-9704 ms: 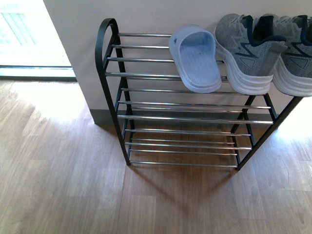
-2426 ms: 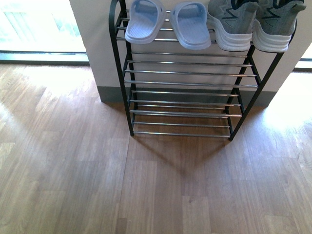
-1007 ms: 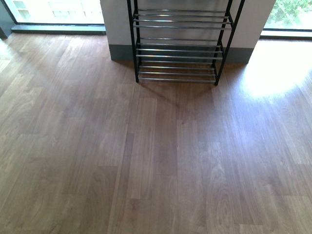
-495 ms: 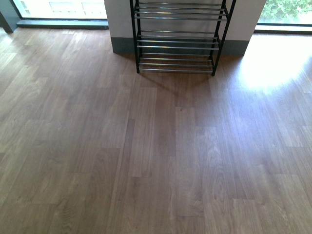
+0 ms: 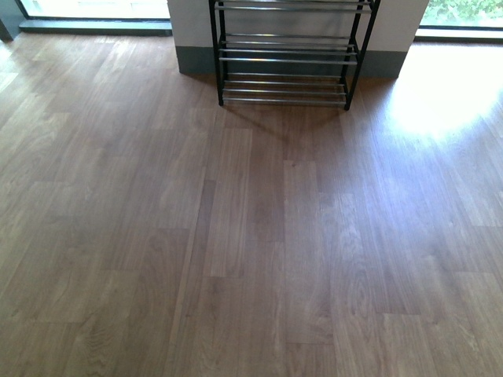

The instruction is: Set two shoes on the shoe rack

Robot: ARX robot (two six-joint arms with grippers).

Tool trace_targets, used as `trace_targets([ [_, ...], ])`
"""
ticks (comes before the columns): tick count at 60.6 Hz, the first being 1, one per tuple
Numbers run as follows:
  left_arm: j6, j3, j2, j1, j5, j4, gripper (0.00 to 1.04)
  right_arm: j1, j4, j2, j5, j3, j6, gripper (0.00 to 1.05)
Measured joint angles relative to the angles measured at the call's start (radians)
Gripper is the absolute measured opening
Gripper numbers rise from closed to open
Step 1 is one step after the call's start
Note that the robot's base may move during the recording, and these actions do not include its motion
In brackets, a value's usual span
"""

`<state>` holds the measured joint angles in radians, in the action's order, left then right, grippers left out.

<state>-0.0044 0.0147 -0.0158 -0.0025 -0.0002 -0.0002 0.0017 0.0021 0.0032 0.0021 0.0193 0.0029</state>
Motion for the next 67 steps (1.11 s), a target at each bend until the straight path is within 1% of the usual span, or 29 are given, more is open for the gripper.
trace_targets([
  [67, 0.0, 0.0, 0.0, 0.0, 0.0, 0.0, 0.95, 0.0, -0.001, 0.0, 0.0, 0.0, 0.0, 0.96],
])
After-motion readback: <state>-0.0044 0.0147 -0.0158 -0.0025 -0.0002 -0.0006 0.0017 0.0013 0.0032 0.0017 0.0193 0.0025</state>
